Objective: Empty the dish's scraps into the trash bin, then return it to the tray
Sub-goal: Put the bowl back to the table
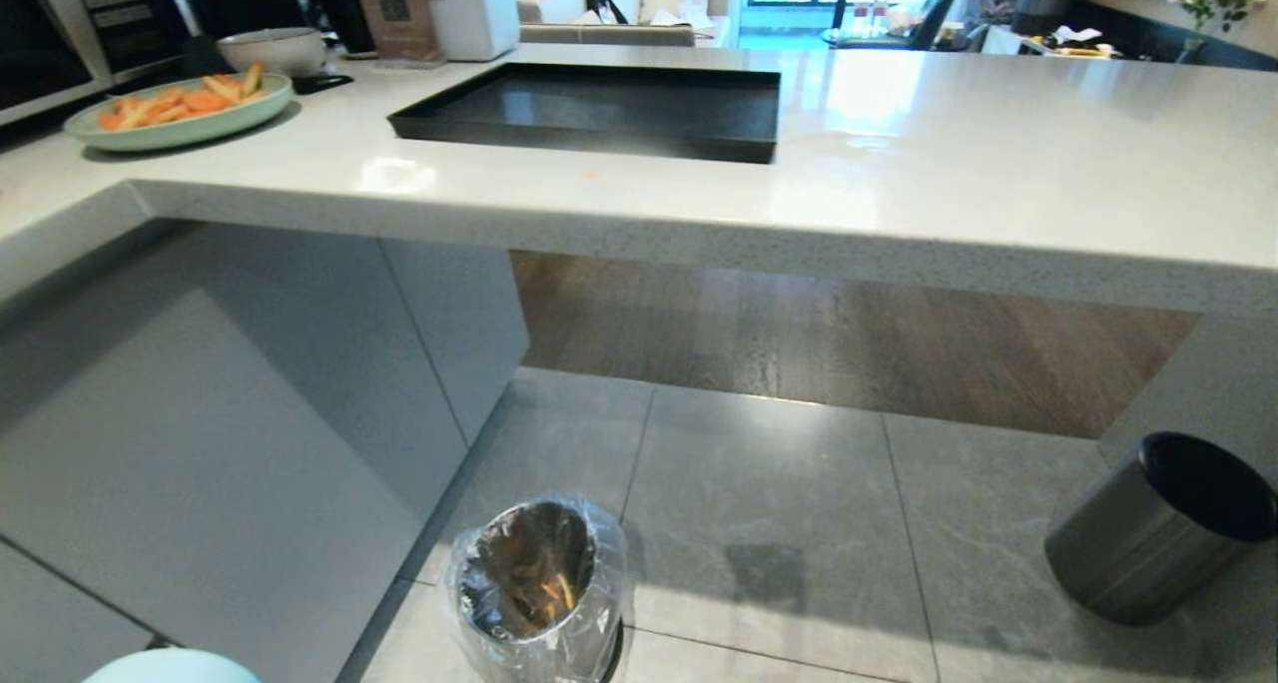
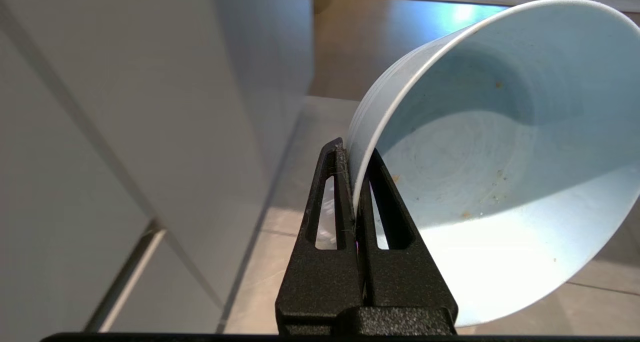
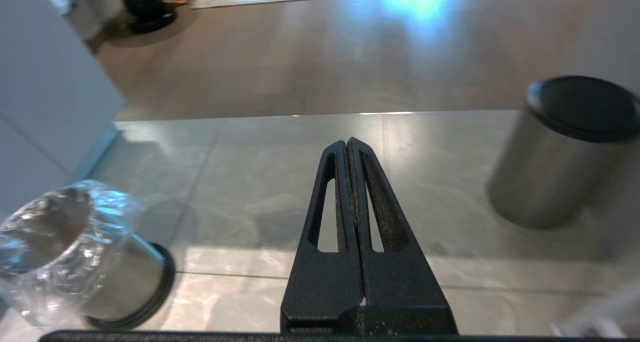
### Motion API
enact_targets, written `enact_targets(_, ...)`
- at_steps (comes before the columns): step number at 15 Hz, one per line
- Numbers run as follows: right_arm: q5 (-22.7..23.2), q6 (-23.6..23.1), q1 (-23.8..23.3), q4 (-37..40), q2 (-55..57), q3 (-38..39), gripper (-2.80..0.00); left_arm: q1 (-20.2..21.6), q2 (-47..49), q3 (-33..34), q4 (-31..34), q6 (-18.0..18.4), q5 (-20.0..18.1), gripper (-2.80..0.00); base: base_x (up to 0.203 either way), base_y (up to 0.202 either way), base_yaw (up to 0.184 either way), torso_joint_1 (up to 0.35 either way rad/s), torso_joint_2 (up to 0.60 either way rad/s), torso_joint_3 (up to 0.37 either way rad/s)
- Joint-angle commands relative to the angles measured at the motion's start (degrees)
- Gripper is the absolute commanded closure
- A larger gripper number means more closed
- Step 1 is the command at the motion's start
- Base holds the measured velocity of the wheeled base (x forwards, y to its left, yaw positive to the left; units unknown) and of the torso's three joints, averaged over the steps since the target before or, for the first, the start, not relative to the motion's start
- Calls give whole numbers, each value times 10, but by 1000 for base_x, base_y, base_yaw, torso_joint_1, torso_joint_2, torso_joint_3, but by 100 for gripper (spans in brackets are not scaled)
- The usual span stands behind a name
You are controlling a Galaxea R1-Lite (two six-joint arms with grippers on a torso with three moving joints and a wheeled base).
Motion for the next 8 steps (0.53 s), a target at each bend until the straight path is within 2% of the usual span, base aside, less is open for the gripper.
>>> enact_targets(1, 0, 1, 0, 0, 1, 0, 0, 0, 0, 0, 0, 0, 0, 0, 3, 10, -174, 2, -1, 7)
enact_targets(5, 0, 0, 0, 0, 0, 0, 0, 0, 0, 0, 0, -1, 0, 0, 2, 9, -168, 4, 2, 4)
enact_targets(8, 0, 0, 0, 0, 0, 0, 0, 0, 0, 0, 0, 0, 0, 0, 0, 6, -59, 1, 1, 0)
